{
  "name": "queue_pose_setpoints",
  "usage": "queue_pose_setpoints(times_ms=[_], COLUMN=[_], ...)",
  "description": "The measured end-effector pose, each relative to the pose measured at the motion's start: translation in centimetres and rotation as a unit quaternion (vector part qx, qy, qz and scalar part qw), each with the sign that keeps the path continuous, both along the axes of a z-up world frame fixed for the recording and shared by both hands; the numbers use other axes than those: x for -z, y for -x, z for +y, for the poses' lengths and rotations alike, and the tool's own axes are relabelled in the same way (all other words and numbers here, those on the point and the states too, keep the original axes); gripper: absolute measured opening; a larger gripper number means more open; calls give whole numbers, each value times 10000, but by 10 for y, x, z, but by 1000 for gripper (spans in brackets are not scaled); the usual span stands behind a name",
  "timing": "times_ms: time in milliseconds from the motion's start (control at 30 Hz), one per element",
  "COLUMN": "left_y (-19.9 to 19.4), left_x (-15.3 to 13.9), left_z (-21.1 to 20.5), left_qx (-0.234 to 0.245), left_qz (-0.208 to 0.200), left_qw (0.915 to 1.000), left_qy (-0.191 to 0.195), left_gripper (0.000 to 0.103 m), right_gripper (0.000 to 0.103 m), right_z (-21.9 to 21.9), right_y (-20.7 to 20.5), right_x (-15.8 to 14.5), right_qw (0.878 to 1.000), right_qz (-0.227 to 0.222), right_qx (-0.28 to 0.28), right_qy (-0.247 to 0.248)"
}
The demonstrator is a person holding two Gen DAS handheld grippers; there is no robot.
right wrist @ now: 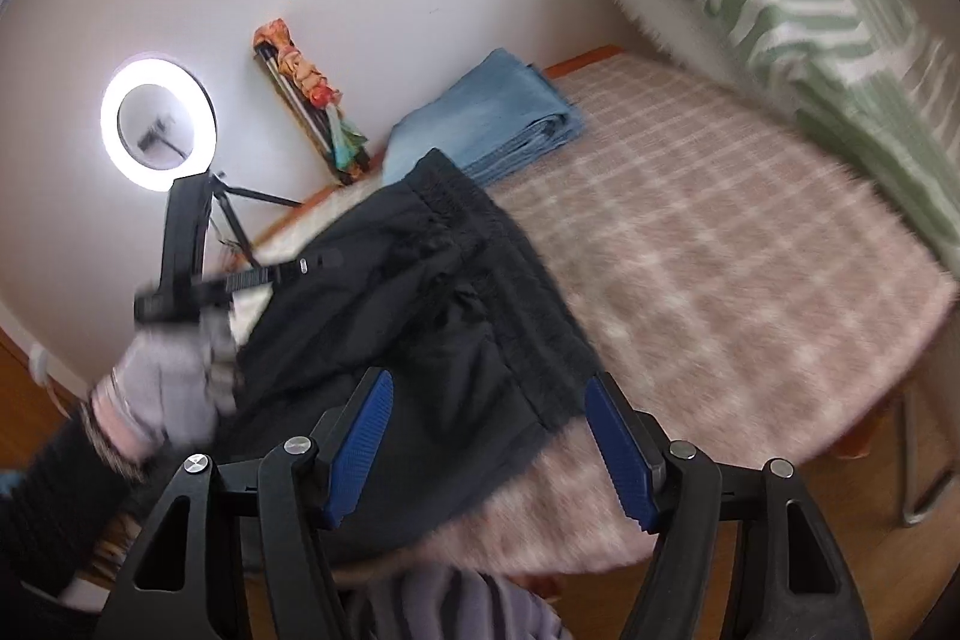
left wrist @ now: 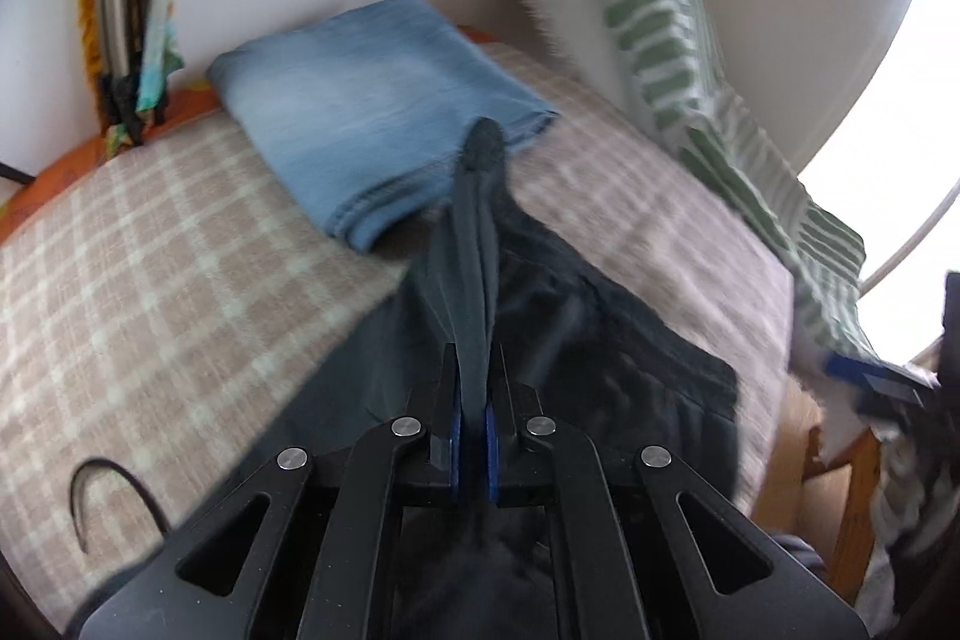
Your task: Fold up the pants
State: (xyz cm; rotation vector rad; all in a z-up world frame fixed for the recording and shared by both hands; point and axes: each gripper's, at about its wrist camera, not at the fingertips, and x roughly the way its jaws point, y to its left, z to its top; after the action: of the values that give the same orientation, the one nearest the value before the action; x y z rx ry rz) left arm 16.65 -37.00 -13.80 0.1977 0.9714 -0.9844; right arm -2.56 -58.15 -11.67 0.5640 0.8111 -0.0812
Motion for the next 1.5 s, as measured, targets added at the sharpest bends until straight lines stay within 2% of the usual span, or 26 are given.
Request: queue_pose_setpoints(times_ms=[100, 233, 367, 433, 533, 633, 700, 733, 767, 867, 967, 1033, 1067, 1133, 1167, 1200, 1233, 1267, 1333, 1400, 1500], left_y=[24, 52, 68, 71, 71, 71, 72, 72, 73, 78, 85, 88, 88, 90, 90, 92, 91, 86, 78, 68, 66], left_x=[-4, 2, 12, 13, 10, 1, -7, -11, -13, -17, -8, 2, 9, 20, 25, 30, 33, 37, 34, 23, -1], left_z=[0, -1, -11, -7, 1, 22, 40, 50, 61, 87, 102, 105, 107, 108, 107, 105, 104, 102, 106, 116, 132], left_qx=[195, 477, 677, 682, 591, 460, 345, 276, 229, 41, 17, 35, 58, 118, 168, 222, 272, 300, 188, 4, -178], left_qz=[-235, -380, -547, -517, -505, -608, -790, -859, -900, -1069, -1302, -1365, -1329, -1317, -1394, -1530, -1594, -1558, -1449, -1241, -1264], left_qw=[9995, 9981, 9958, 9960, 9968, 9970, 9960, 9955, 9951, 9929, 9874, 9841, 9836, 9822, 9798, 9763, 9744, 9739, 9778, 9847, 9876], left_qy=[-31, -115, -292, -260, -186, -143, -245, -299, -332, -526, -904, -1133, -1222, -1331, -1421, -1515, -1565, -1626, -1500, -1227, -913], left_gripper=[4, 4, 4, 4, 4, 4, 10, 19, 34, 56, 63, 63, 63, 63, 60, 54, 20, 4, 3, 2, 2], right_gripper=[70, 70, 70, 70, 70, 70, 70, 72, 73, 74, 73, 64, 50, 35, 31, 23, 19, 12, 4, 2, 0], right_z=[-3, -7, -4, 0, 4, 12, 18, 21, 24, 34, 38, 34, 31, 24, 22, 21, 19, 17, 14, 12, 10], right_y=[-36, -95, -147, -176, -202, -219, -231, -237, -243, -260, -269, -267, -265, -257, -252, -249, -244, -238, -226, -215, -192], right_x=[2, 11, 24, 35, 50, 51, 50, 51, 51, 55, 63, 66, 68, 71, 71, 70, 68, 65, 56, 44, 20], right_qw=[9985, 9943, 9940, 9939, 9925, 9908, 9890, 9880, 9870, 9854, 9824, 9815, 9814, 9815, 9823, 9828, 9840, 9851, 9870, 9890, 9924], right_qz=[-92, 41, 394, 651, 871, 880, 1011, 1089, 1187, 1492, 1812, 1884, 1875, 1797, 1750, 1730, 1674, 1594, 1427, 1268, 931], right_qx=[-241, -341, -347, -292, -171, -130, -119, -128, -131, -127, -124, -13, 43, 92, 88, 82, 84, 88, 119, 117, 96], right_qy=[-483, -1013, -960, -835, -839, -1018, -1076, -1089, -1075, -811, -428, -337, -413, -656, -669, -634, -607, -644, -725, -751, -805])
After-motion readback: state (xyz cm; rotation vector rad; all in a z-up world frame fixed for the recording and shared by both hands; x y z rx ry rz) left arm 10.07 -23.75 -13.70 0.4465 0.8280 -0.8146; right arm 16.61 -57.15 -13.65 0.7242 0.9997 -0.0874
